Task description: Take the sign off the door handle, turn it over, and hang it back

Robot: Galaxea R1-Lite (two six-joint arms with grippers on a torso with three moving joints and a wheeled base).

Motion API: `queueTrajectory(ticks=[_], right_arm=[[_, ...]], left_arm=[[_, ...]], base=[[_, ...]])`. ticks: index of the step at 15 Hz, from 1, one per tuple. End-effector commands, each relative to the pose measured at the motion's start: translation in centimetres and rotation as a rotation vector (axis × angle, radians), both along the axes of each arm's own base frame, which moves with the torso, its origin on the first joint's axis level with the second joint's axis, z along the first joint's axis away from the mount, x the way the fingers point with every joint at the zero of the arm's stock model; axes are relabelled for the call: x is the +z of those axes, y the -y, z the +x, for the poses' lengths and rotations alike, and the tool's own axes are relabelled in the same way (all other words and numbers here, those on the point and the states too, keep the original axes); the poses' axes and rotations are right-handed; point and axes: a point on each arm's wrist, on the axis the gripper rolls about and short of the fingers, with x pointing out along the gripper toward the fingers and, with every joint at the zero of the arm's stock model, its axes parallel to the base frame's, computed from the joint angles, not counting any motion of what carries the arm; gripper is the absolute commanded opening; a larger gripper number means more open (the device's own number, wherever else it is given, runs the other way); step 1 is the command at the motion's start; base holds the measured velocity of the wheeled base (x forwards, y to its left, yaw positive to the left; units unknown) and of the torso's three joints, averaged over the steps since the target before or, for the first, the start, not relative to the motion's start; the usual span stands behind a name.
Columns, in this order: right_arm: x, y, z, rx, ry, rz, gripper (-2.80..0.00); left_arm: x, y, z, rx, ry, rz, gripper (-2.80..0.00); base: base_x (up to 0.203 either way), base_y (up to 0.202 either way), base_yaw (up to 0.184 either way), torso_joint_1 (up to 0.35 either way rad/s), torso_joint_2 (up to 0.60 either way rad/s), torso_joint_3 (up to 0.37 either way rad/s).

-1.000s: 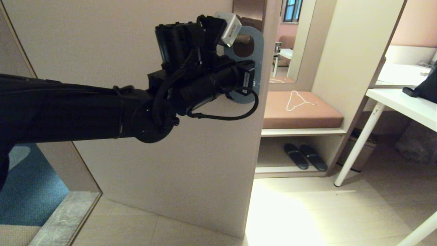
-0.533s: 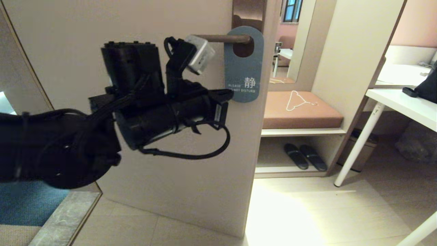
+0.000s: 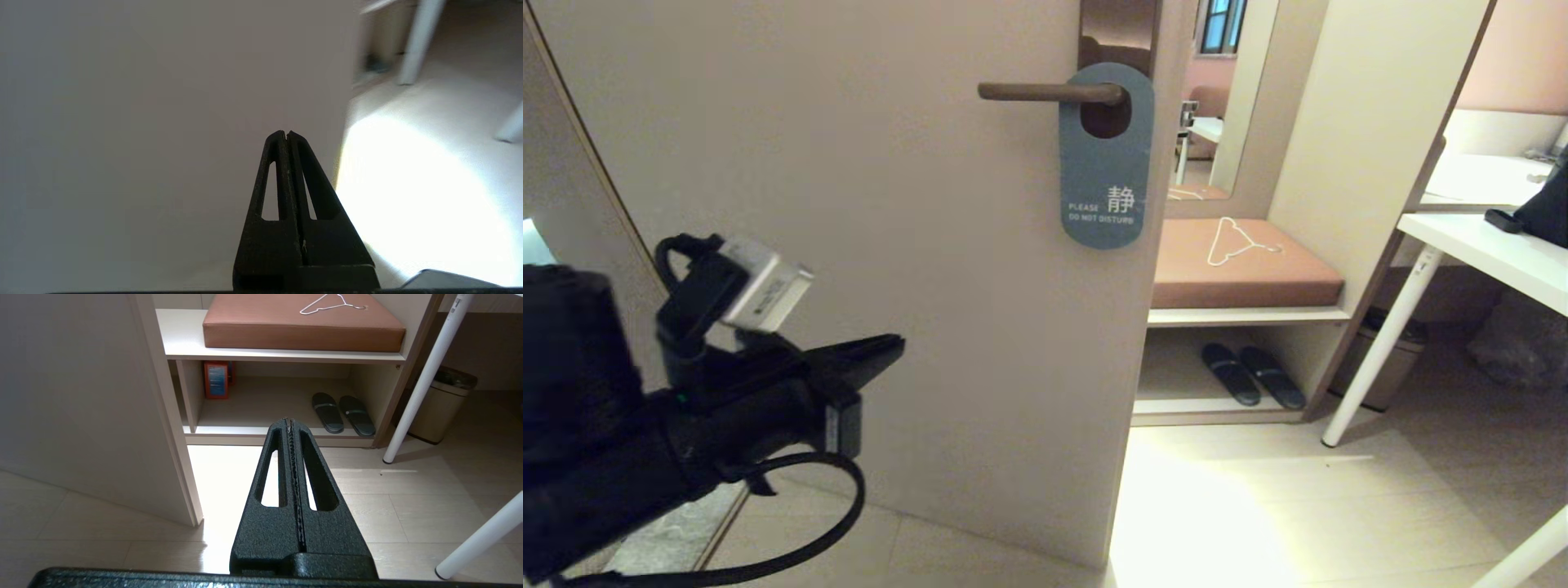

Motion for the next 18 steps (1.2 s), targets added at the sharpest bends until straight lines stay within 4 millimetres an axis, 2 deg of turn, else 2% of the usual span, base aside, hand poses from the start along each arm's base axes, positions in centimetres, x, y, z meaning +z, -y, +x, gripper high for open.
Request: queueTrajectory(ticks=[1, 4, 6, 11, 14, 18], right_arm=[[0.0, 0.0, 0.0, 0.000, -0.001, 0.000, -2.80], [0.0, 0.0, 0.0, 0.000, -0.001, 0.000, -2.80], [0.0, 0.0, 0.0, 0.000, -0.001, 0.000, -2.80], [0.0, 0.0, 0.0, 0.000, -0.001, 0.000, -2.80], [0.0, 0.0, 0.0, 0.000, -0.001, 0.000, -2.80], [0.0, 0.0, 0.0, 0.000, 0.000, 0.000, -2.80]], left_arm=[[0.0, -3.0, -2.2, 0.087, 0.043, -0.023, -2.80], [-1.9, -6.6, -4.8, 0.253, 0.044, -0.029, -2.80], [-2.7, -7.9, -6.7, 0.324, 0.068, -0.041, -2.80], [-4.4, -9.2, -12.0, 0.357, 0.191, -0.103, -2.80], [-6.4, -9.7, -14.7, 0.364, 0.204, -0.132, -2.80], [-9.9, -10.0, -16.7, 0.421, 0.165, -0.143, -2.80]], base=[[0.000, 0.000, 0.000, 0.000, 0.00, 0.000], [0.000, 0.000, 0.000, 0.000, 0.00, 0.000], [0.000, 0.000, 0.000, 0.000, 0.00, 0.000], [0.000, 0.000, 0.000, 0.000, 0.00, 0.000], [0.000, 0.000, 0.000, 0.000, 0.00, 0.000], [0.000, 0.000, 0.000, 0.000, 0.00, 0.000]])
